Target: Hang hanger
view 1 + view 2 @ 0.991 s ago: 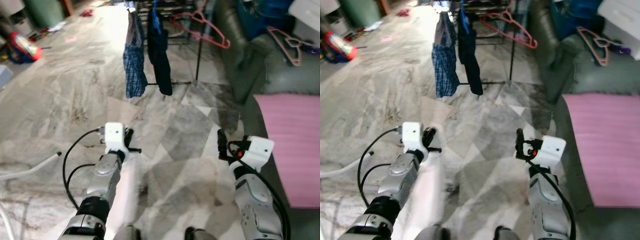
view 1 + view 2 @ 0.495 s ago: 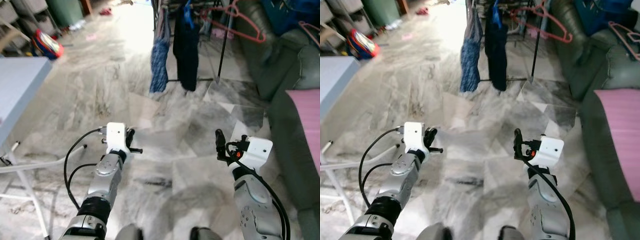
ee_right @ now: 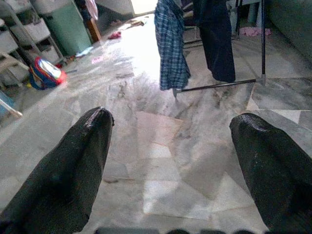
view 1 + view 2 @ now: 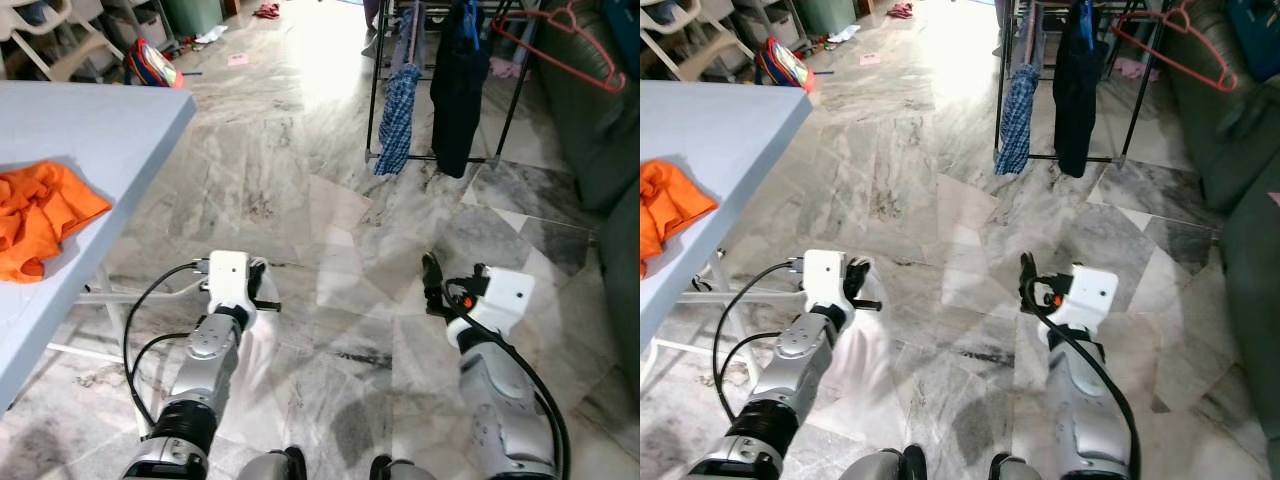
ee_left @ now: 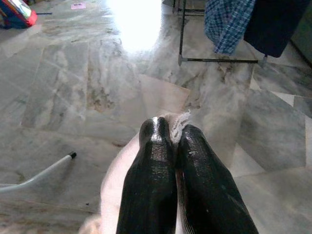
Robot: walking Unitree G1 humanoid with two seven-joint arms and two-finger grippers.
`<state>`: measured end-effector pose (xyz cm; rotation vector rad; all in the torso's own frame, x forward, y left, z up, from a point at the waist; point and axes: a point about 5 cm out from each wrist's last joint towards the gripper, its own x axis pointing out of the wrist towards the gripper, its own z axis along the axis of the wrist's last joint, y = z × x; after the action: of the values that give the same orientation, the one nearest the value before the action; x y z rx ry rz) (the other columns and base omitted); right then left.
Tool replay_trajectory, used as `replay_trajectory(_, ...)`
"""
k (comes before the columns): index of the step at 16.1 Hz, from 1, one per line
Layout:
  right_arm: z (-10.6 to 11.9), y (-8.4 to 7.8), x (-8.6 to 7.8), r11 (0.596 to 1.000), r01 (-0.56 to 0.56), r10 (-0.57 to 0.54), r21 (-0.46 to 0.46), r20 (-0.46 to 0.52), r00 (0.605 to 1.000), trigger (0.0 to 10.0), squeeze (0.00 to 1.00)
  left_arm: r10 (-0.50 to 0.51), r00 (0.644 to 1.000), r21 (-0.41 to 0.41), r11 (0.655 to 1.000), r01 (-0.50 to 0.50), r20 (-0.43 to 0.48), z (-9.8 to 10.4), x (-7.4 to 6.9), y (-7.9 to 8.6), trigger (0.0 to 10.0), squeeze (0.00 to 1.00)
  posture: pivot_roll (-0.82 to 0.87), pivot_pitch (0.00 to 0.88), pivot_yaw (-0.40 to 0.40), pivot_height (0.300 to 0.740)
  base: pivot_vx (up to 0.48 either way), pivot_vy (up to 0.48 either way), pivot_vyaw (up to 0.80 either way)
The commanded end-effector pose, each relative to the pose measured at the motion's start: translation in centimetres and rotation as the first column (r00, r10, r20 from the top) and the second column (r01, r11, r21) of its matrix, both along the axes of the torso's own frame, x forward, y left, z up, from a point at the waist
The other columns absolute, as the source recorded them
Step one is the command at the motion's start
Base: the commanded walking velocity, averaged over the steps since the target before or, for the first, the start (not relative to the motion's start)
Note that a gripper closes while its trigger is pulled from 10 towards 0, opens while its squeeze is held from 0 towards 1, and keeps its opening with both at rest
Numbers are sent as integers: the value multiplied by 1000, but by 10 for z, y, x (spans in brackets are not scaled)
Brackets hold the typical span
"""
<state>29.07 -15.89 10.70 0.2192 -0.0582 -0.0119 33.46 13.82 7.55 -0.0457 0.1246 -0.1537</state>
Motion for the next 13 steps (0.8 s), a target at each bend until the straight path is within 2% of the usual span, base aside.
replay_trajectory(1, -2, 0, -1, 1000, -1, 1, -7, -6, 1000, 10000, 0, -13, 1000, -3, 1000, 13, 12, 0, -1, 1, 10000, 0, 36, 193, 62, 740, 0, 0, 0)
replay_trajectory(6, 0, 0, 1, 1000, -7, 7, -20, 2, 1000, 10000, 0, -40, 999, -20, 999, 40, 31, 3, 0, -4, 10000, 0, 30, 192, 61, 740, 0, 0, 0)
replay_trajectory(9, 4, 3, 1, 995, -17, 20, -100, 23, 1000, 10000, 0, -76, 996, -36, 996, 77, 42, 3, -1, -11, 10000, 0, 26, 195, 60, 740, 0, 0, 0)
replay_trajectory(13, 6, 3, 2, 991, -18, 23, -133, 34, 999, 10000, 0, -101, 993, -40, 994, 104, 68, 6, -2, -19, 10000, 0, 28, 203, 54, 740, 286, 0, 0)
